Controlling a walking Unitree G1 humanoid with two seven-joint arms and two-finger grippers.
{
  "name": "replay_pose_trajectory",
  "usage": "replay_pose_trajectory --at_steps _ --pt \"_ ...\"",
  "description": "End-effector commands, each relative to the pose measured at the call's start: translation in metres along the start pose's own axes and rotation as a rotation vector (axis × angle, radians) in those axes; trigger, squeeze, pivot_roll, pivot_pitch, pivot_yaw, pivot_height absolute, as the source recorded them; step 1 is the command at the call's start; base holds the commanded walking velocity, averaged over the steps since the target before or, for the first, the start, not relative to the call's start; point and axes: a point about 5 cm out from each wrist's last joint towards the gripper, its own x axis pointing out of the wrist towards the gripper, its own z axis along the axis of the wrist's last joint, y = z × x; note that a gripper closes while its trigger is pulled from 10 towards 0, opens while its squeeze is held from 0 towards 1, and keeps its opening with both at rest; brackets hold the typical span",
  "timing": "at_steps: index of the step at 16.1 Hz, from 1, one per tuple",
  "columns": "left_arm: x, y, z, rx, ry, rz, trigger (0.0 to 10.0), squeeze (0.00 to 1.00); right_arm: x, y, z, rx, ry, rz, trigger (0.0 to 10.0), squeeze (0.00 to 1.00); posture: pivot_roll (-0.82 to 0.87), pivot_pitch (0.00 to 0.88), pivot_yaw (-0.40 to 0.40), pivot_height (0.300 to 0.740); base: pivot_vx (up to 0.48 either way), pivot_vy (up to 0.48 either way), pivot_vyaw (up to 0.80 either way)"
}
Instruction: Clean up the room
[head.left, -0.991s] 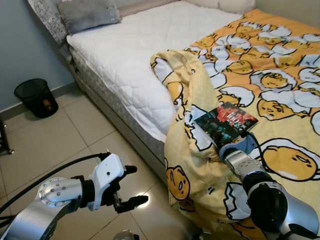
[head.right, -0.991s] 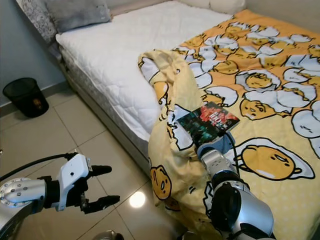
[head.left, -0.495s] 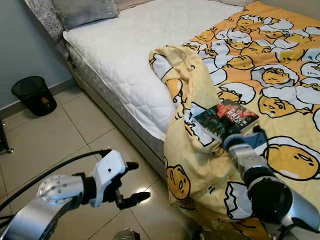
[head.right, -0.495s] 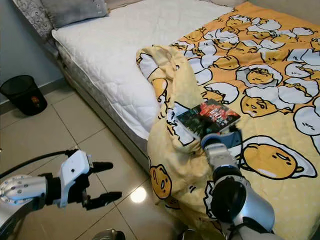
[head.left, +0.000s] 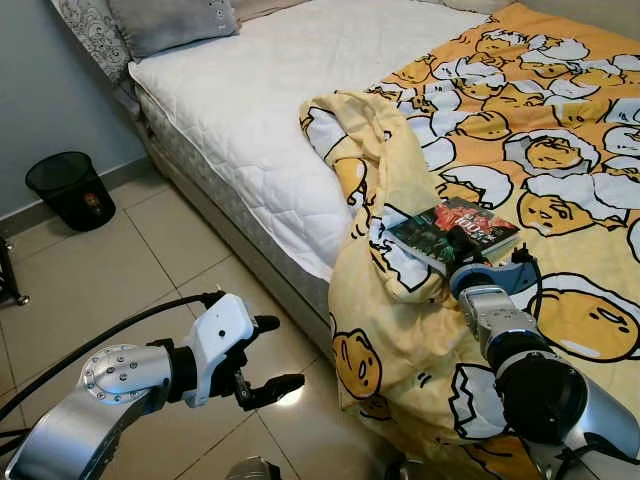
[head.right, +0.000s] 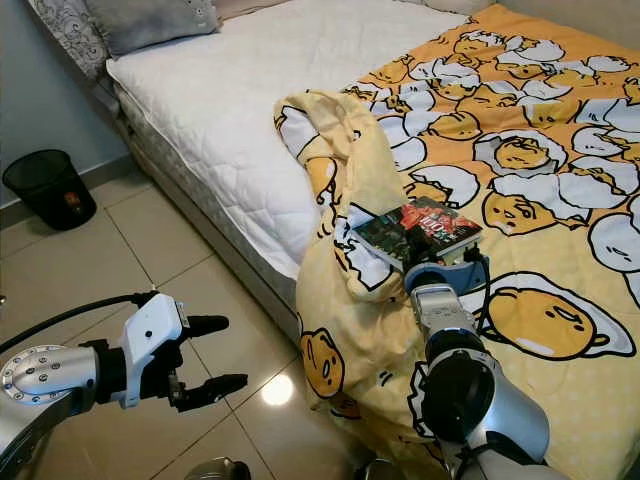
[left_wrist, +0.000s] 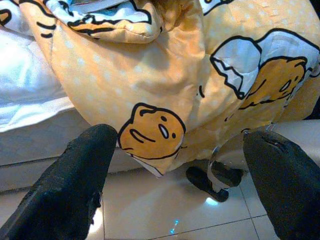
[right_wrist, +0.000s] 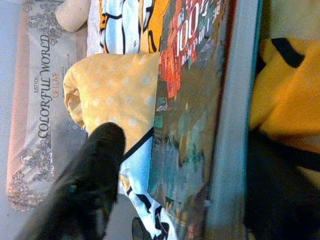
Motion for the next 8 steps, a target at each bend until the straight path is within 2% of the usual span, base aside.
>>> replay_pose_trajectory --at_steps 1,7,8 --pt "0.000 0.001 0.002 0.005 -0.004 0.008 10.0 1.00 0.004 0.014 -0.001 -0.013 0.002 0.042 0.0 0.00 0.12 0.071 0.054 0.740 0.000 0.000 0.00" --pt "0.005 0.001 0.001 0.000 -0.010 0.013 10.0 1.00 0.002 0.004 0.000 -0.083 0.023 -0.027 0.0 0.00 0.10 0.063 0.048 0.740 0.000 0.000 0.00" --pt "0.007 0.001 0.000 0.000 -0.012 0.012 10.0 1.00 0.001 0.001 0.000 -0.120 0.030 -0.047 0.0 0.00 0.09 0.059 0.048 0.740 0.000 0.000 0.00"
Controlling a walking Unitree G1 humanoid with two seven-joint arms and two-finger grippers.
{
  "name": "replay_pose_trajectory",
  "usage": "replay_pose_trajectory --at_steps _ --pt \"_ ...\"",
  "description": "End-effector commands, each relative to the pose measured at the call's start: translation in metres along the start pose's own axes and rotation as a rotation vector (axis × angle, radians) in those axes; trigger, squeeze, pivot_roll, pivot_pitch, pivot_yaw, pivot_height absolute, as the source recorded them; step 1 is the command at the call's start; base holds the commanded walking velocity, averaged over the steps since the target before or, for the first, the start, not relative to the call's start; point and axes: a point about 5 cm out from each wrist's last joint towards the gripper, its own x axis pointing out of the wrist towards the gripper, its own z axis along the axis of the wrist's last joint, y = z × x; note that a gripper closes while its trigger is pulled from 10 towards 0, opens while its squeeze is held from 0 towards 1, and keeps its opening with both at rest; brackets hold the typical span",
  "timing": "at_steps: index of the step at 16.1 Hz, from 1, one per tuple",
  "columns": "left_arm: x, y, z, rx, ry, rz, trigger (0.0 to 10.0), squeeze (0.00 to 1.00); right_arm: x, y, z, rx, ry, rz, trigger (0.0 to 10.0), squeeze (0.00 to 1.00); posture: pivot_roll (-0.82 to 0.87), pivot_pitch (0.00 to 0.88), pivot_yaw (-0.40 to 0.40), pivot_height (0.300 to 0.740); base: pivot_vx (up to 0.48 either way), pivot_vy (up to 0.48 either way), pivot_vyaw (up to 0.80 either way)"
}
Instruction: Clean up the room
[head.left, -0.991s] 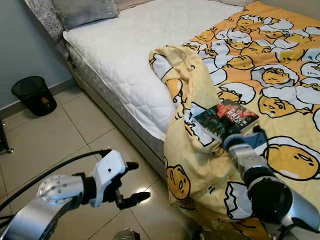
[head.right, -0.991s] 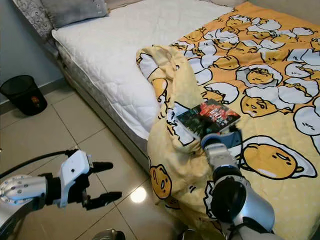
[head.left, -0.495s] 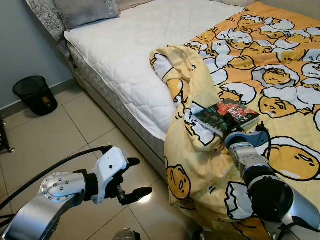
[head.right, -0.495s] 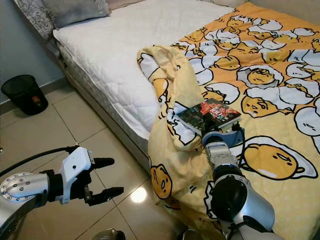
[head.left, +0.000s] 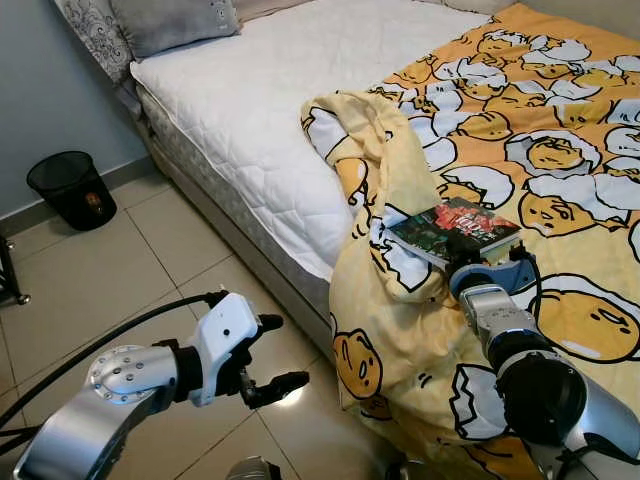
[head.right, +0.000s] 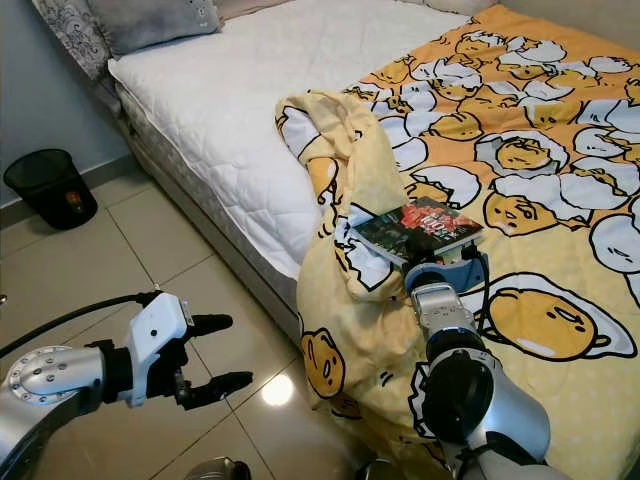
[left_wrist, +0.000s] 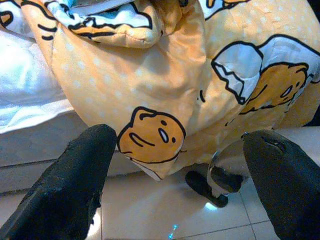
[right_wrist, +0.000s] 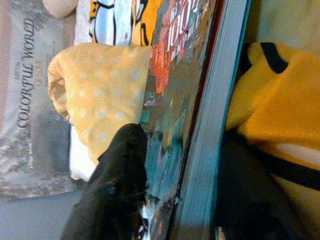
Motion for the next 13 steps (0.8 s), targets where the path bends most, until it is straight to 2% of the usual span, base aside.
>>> replay_pose_trajectory --at_steps 1,2,3,7,8,9,10,11,13 --pt "0.002 0.002 0.000 0.016 0.004 0.007 10.0 1.00 0.000 -0.004 -0.002 -0.098 0.033 -0.046 0.0 0.00 0.07 0.047 0.047 0.740 0.000 0.000 0.00" --pt "0.004 0.002 0.000 0.016 0.001 0.006 10.0 1.00 -0.001 -0.007 -0.003 -0.187 0.058 -0.073 0.0 0.00 0.06 0.040 0.047 0.740 0.000 0.000 0.00" --pt "0.007 0.002 0.000 0.017 -0.003 0.005 10.0 1.00 -0.001 -0.008 -0.003 -0.219 0.067 -0.080 0.0 0.00 0.05 0.024 0.044 0.740 0.000 0.000 0.00" --pt "0.015 0.009 0.002 0.028 -0.025 0.019 10.0 1.00 -0.001 -0.006 0.004 -0.222 0.055 -0.091 0.0 0.00 0.02 0.000 0.039 0.740 0.000 0.000 0.00" --pt "0.017 0.011 0.003 0.035 -0.031 0.024 10.0 1.00 0.000 -0.003 0.007 -0.289 0.053 -0.091 0.0 0.00 0.02 0.000 0.036 0.740 0.000 0.000 0.00" --pt "0.018 0.013 0.004 0.040 -0.034 0.028 10.0 1.00 0.002 0.002 0.010 -0.386 0.051 -0.079 0.0 0.00 0.01 0.000 0.033 0.740 0.000 0.000 0.00" --pt "0.019 0.013 0.003 0.045 -0.035 0.030 10.0 0.99 0.003 0.011 0.014 -0.576 0.042 -0.047 0.0 0.00 0.01 0.000 0.030 0.740 0.000 0.000 0.00" --pt "0.019 0.013 0.003 0.045 -0.035 0.031 10.0 0.99 0.003 0.014 0.016 -0.653 0.035 -0.031 0.0 0.00 0.01 0.000 0.029 0.740 0.000 0.000 0.00" --pt "0.017 0.011 0.000 0.046 -0.032 0.033 10.0 0.97 0.003 0.028 0.026 -0.972 -0.047 0.060 0.0 0.00 0.01 0.000 0.029 0.740 0.000 0.000 0.00"
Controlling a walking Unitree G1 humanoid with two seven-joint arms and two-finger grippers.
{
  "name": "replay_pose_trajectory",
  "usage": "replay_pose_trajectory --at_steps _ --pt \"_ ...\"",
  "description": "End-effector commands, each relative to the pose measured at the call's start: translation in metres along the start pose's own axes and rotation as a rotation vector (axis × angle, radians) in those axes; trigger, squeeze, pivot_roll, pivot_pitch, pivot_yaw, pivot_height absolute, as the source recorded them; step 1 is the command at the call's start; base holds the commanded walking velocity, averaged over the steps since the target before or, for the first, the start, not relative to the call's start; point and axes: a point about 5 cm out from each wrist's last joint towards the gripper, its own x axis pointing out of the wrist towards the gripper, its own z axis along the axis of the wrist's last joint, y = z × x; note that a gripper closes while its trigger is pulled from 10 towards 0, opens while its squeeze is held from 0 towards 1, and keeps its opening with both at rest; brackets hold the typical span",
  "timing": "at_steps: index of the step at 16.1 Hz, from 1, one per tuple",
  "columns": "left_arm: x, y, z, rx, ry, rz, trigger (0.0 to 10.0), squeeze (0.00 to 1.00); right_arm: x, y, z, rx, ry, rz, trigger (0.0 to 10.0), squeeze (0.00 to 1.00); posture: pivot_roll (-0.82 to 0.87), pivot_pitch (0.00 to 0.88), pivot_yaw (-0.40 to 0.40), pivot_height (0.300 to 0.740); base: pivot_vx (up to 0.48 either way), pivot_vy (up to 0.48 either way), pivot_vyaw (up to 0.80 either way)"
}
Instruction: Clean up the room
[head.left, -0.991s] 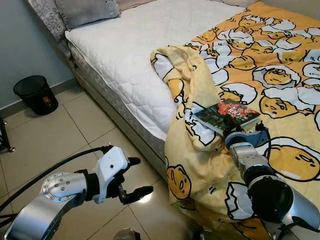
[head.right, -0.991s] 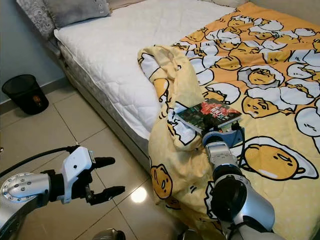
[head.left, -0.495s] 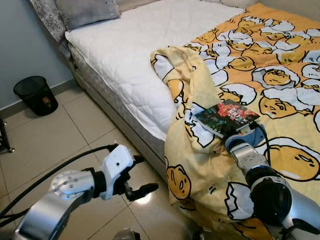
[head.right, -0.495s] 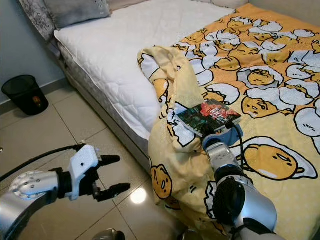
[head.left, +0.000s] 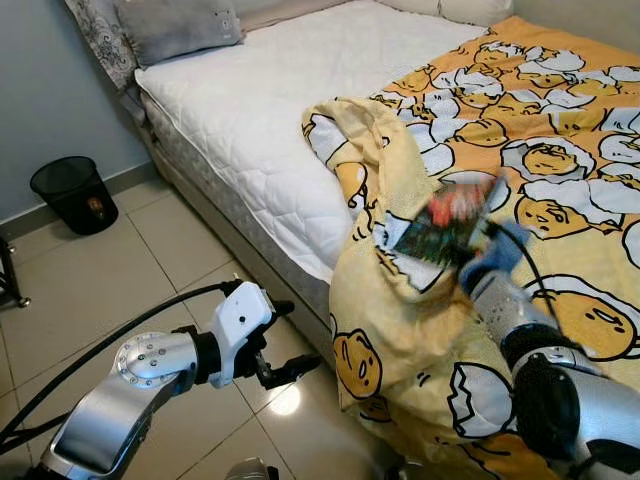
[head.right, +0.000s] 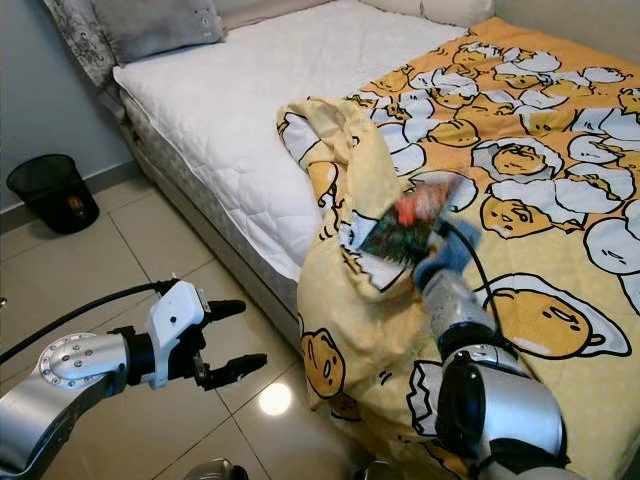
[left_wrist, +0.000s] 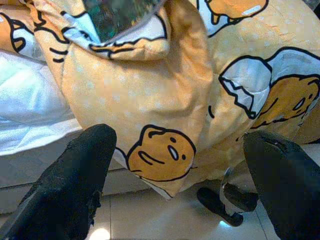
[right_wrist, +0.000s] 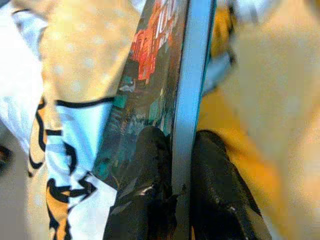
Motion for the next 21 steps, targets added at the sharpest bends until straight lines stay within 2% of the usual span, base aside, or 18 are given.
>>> replay_pose_trajectory --at_steps 1,3,4,5,6,7,8,9,10,11,12,14,15,16,17,19,21 --pt "-0.001 0.001 -0.002 0.013 0.015 0.012 10.0 0.96 -0.001 0.001 0.016 -0.152 -0.095 0.023 0.0 0.00 0.00 0.000 0.030 0.740 0.000 0.000 0.00" --pt "-0.001 0.001 -0.003 0.015 0.020 0.010 10.0 0.96 -0.002 0.003 0.016 -0.250 -0.123 0.048 0.0 0.00 0.00 0.000 0.032 0.740 0.000 0.000 0.00" --pt "0.000 0.001 -0.005 0.023 0.027 0.006 10.0 0.95 -0.005 0.004 0.010 -0.360 -0.141 0.060 0.0 0.00 0.00 0.000 0.036 0.740 0.000 0.000 0.00" --pt "0.000 0.001 -0.004 0.027 0.028 0.002 10.0 0.95 -0.007 0.003 0.004 -0.430 -0.139 0.051 0.0 0.00 0.00 0.000 0.037 0.740 0.000 0.000 0.00" --pt "0.001 0.001 -0.003 0.029 0.025 -0.001 10.0 0.95 -0.009 -0.002 -0.007 -0.448 -0.098 0.027 0.0 0.00 0.00 0.000 0.041 0.740 0.000 0.000 0.00" --pt "0.001 0.002 -0.003 0.030 0.024 -0.003 10.0 0.95 -0.009 -0.006 -0.015 -0.362 -0.053 -0.001 0.0 0.00 0.00 0.000 0.042 0.740 0.000 0.000 0.00" --pt "0.001 0.002 -0.003 0.031 0.024 -0.003 10.0 0.95 -0.009 -0.009 -0.019 -0.217 -0.023 -0.031 0.0 0.00 0.00 0.000 0.042 0.740 0.000 0.000 0.00" --pt "0.000 0.003 -0.002 0.034 0.023 -0.006 10.0 0.95 -0.008 -0.007 -0.032 0.156 0.099 0.008 4.9 0.00 0.00 0.000 0.045 0.740 0.000 0.000 0.00" --pt "0.000 0.003 -0.002 0.035 0.022 -0.006 10.0 0.95 -0.008 -0.002 -0.035 0.327 0.139 0.048 9.3 0.00 0.00 0.000 0.044 0.740 0.000 0.000 0.00" --pt "0.000 0.004 -0.002 0.035 0.023 -0.006 10.0 0.95 -0.008 -0.002 -0.036 0.409 0.158 0.060 10.0 0.00 0.00 0.000 0.045 0.740 0.000 0.000 0.00" --pt "0.000 0.004 -0.002 0.037 0.024 -0.007 10.0 0.95 -0.009 -0.002 -0.035 0.513 0.185 0.076 10.0 0.00 0.00 0.000 0.045 0.740 0.000 0.000 0.00" --pt "0.001 0.005 -0.002 0.038 0.024 -0.006 10.0 0.95 -0.010 0.003 -0.036 0.650 0.240 0.137 10.0 0.00 0.00 0.000 0.044 0.740 0.000 0.000 0.00" --pt "0.001 0.005 -0.002 0.038 0.024 -0.007 10.0 0.95 -0.011 0.005 -0.040 0.644 0.273 0.151 10.0 0.00 0.00 0.000 0.043 0.740 0.000 0.000 0.00" --pt "0.002 0.005 -0.002 0.038 0.024 -0.008 10.0 0.95 -0.012 0.005 -0.043 0.634 0.289 0.145 10.0 0.28 0.00 0.000 0.043 0.740 0.000 0.000 0.00" --pt "0.003 0.004 -0.001 0.040 0.022 -0.011 10.0 0.95 -0.012 0.006 -0.043 0.652 0.296 0.154 10.0 1.00 0.00 0.000 0.042 0.740 0.000 0.000 0.00" --pt "0.004 0.004 -0.001 0.042 0.018 -0.012 10.0 0.94 -0.012 0.007 -0.041 0.671 0.296 0.168 10.0 1.00 0.00 0.000 0.042 0.740 0.000 0.000 0.00" --pt "0.004 0.004 -0.001 0.043 0.018 -0.012 10.0 0.94 -0.012 0.006 -0.040 0.650 0.302 0.159 10.0 1.00 0.00 0.000 0.043 0.740 0.000 0.000 0.00"
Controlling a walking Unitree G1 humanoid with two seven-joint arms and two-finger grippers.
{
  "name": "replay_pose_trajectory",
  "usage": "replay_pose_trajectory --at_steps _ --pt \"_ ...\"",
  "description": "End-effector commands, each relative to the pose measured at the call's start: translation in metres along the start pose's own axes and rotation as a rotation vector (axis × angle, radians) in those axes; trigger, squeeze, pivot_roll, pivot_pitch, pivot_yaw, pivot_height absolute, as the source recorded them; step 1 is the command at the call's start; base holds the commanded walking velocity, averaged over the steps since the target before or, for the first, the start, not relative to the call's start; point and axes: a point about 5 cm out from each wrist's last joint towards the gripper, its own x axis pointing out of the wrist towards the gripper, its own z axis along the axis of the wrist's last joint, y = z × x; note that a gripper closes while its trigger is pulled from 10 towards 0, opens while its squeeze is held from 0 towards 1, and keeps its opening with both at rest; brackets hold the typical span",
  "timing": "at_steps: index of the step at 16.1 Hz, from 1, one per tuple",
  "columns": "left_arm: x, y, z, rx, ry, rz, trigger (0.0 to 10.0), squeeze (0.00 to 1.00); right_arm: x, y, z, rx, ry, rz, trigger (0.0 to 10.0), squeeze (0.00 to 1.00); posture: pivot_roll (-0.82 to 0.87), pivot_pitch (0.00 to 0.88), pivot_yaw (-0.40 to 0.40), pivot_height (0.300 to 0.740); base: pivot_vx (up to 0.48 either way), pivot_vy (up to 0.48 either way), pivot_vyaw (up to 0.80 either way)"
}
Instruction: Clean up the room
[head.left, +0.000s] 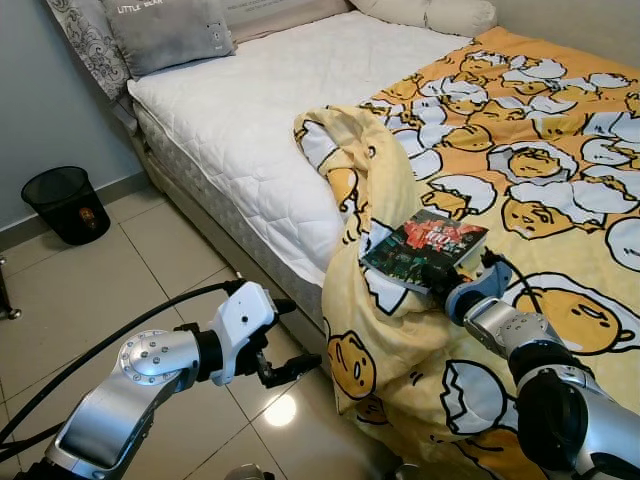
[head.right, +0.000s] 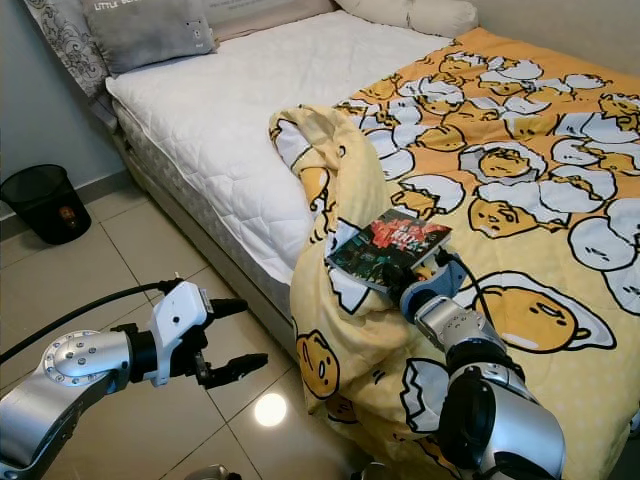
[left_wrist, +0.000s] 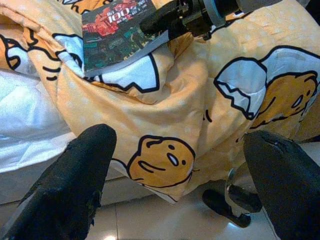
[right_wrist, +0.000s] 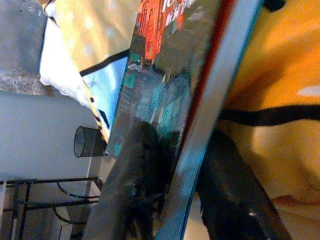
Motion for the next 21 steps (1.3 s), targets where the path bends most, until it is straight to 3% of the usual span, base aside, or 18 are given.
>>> replay_pose_trajectory --at_steps 1,4,5,13,16,19,21 --pt "0.001 0.001 -0.003 0.009 0.017 -0.005 10.0 0.94 0.000 0.005 0.005 -0.016 -0.013 0.001 10.0 1.00 0.00 0.000 0.044 0.740 0.000 0.000 0.00" --pt "0.000 0.002 -0.003 0.009 0.018 -0.004 10.0 0.93 0.000 0.004 0.008 -0.009 -0.018 -0.015 10.0 1.00 0.00 0.000 0.045 0.740 0.000 0.000 0.00" --pt "0.000 0.002 -0.003 0.009 0.018 -0.003 10.0 0.93 0.000 0.006 0.009 0.012 -0.017 -0.009 10.0 0.00 0.00 0.000 0.045 0.740 0.000 0.000 0.00" --pt "-0.003 0.005 -0.005 0.008 0.022 0.001 10.0 0.92 -0.001 0.035 0.022 0.191 -0.001 0.209 10.0 0.00 0.00 0.000 0.046 0.740 0.000 0.000 0.00" --pt "-0.003 0.005 -0.005 0.008 0.026 0.000 10.0 0.91 0.000 0.035 0.020 0.182 -0.014 0.187 10.0 0.00 0.01 0.000 0.049 0.740 0.000 0.000 0.00" --pt "-0.004 0.005 -0.006 0.010 0.031 -0.002 10.0 0.90 0.006 0.030 0.014 0.120 -0.083 0.082 10.0 0.00 0.01 0.000 0.054 0.740 0.000 0.000 0.00" --pt "-0.005 0.006 -0.005 0.013 0.034 -0.003 10.0 0.89 0.009 0.028 0.011 0.142 -0.138 0.010 10.0 0.00 0.01 0.000 0.059 0.740 0.000 0.000 0.00"
